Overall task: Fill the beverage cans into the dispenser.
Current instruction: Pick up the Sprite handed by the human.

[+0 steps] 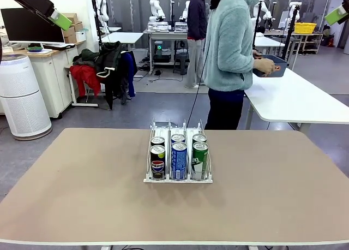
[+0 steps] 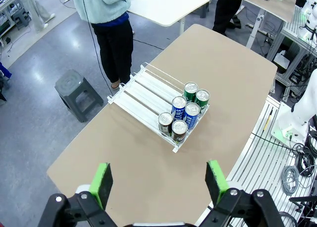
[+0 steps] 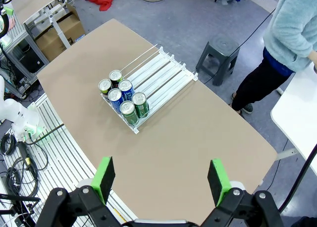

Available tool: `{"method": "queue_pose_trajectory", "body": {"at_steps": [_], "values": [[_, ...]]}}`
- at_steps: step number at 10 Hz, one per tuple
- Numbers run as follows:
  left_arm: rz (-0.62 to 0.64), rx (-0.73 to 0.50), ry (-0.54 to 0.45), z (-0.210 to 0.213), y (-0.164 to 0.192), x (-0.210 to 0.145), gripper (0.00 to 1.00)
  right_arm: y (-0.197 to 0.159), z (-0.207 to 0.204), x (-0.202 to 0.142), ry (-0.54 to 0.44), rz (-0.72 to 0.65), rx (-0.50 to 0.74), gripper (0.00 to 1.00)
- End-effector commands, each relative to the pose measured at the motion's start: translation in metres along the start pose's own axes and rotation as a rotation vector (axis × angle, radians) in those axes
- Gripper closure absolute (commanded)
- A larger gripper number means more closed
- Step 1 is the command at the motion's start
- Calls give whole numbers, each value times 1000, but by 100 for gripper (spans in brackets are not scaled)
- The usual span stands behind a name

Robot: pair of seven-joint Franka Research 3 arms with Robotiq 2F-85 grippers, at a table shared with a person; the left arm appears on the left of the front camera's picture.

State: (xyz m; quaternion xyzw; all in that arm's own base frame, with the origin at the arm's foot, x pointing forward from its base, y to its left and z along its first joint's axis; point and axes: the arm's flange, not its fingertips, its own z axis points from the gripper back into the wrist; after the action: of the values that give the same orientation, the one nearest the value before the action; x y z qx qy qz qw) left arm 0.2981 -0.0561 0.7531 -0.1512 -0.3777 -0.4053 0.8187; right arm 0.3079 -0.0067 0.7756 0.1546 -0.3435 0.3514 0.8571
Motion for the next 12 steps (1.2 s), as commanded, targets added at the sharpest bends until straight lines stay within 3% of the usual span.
{"method": "queue_pose_trajectory", "body": {"at_steps": [1,12], "values": [[12,-3,0,-1,0,0,0,1,-1,0,0,2,3,0],[12,-3,0,-1,0,0,0,1,-1,0,0,2,3,0]]}}
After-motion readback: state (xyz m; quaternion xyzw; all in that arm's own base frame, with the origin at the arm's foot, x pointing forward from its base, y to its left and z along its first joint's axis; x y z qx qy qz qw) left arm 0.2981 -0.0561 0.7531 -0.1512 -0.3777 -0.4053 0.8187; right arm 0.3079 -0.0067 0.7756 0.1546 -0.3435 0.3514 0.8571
